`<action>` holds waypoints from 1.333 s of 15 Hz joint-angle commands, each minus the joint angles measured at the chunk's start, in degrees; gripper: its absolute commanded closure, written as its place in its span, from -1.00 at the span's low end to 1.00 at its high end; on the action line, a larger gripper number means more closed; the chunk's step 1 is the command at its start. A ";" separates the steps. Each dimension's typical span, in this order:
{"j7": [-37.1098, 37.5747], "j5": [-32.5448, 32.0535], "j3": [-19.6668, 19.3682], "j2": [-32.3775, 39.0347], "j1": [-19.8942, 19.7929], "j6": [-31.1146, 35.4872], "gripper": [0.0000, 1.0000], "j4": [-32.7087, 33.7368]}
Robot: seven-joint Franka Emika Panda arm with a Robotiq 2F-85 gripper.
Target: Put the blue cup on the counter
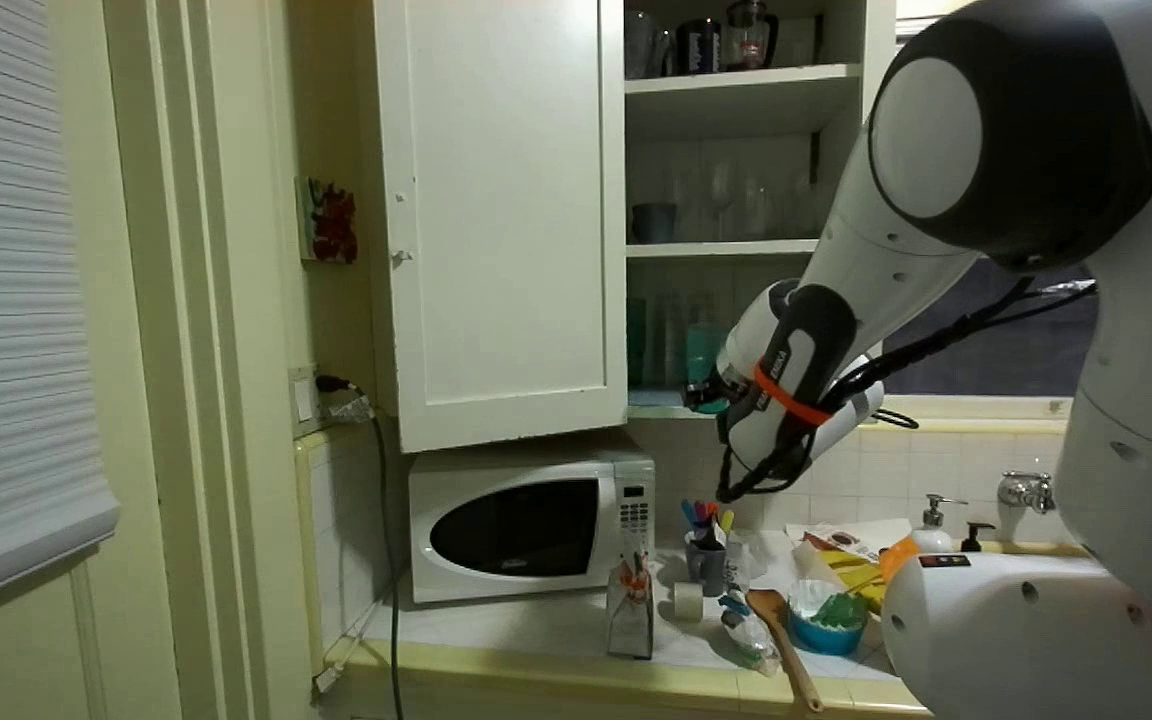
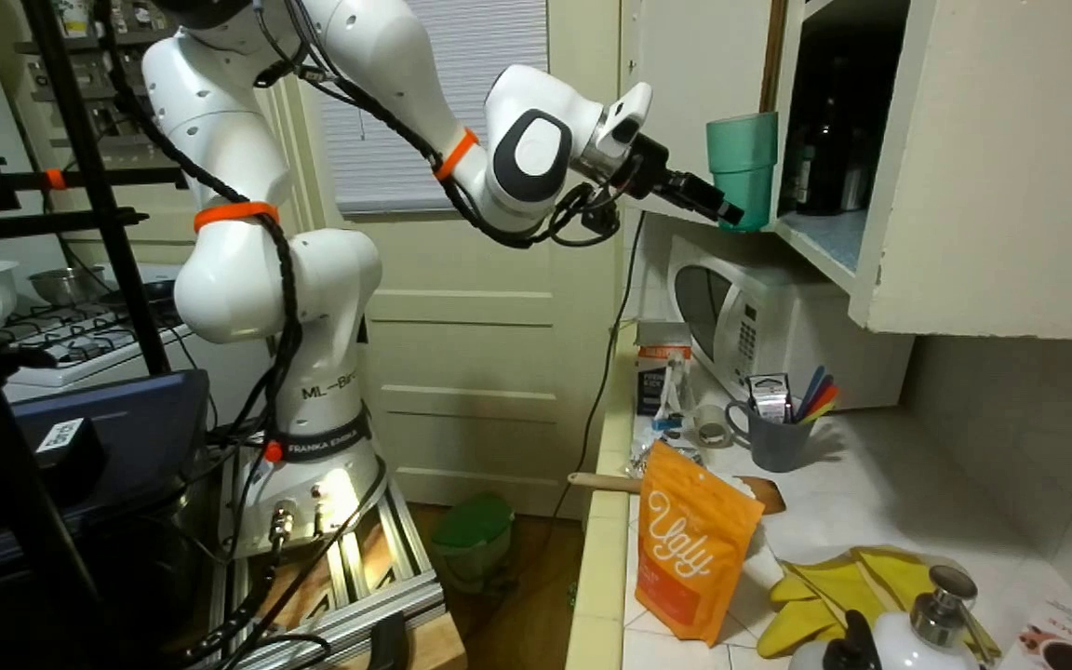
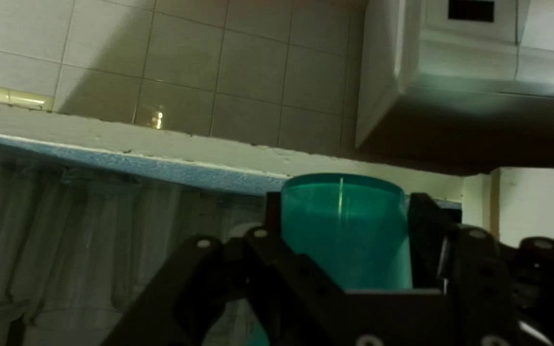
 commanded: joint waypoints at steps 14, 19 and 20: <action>25.81 -33.67 -0.45 -5.04 -0.14 1.71 0.16 -3.35; 36.58 -52.67 -0.19 -9.37 -5.95 2.84 0.16 -3.49; 38.33 -56.41 -0.12 -9.80 -7.24 2.64 0.16 -3.51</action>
